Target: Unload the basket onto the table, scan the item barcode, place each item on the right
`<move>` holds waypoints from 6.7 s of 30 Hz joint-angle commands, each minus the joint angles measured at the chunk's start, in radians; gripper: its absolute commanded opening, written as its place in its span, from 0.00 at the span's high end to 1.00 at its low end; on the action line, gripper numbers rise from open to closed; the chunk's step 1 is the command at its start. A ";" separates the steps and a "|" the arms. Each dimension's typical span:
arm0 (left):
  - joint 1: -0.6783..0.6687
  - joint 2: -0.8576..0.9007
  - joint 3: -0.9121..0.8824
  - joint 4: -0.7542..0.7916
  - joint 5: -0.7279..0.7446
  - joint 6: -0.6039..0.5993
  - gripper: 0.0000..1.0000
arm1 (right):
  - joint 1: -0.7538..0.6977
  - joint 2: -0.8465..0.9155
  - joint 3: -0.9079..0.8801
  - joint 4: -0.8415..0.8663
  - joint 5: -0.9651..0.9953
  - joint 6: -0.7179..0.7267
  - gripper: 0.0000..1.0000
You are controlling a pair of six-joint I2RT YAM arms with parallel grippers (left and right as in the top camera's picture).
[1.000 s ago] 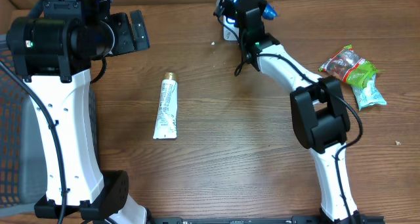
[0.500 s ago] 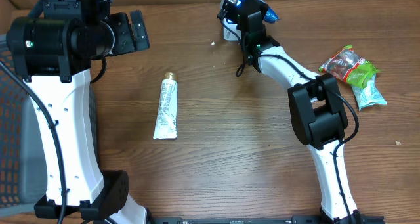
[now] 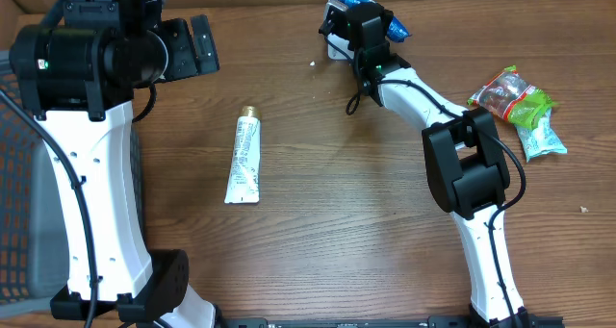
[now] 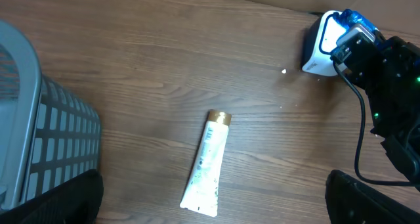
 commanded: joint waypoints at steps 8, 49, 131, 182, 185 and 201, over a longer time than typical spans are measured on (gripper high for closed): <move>-0.001 -0.001 -0.003 0.004 -0.010 -0.013 0.00 | 0.024 -0.079 0.001 -0.010 0.038 0.016 0.96; -0.001 -0.001 -0.003 0.003 -0.010 -0.013 0.00 | -0.465 -0.385 -0.264 -0.982 -0.405 1.099 0.32; -0.001 -0.001 -0.003 0.003 -0.010 -0.013 0.00 | 0.080 -0.050 0.050 -1.012 -1.166 1.363 0.43; -0.001 -0.001 -0.003 0.004 -0.010 -0.013 0.00 | 0.110 -0.115 0.080 -1.081 -1.027 1.852 0.22; -0.001 -0.001 -0.003 0.004 -0.010 -0.013 0.00 | 0.161 -0.115 0.053 -1.073 -0.940 1.946 0.27; -0.001 -0.001 -0.003 0.004 -0.010 -0.013 0.00 | 0.328 -0.109 -0.139 -0.905 -0.796 2.121 0.42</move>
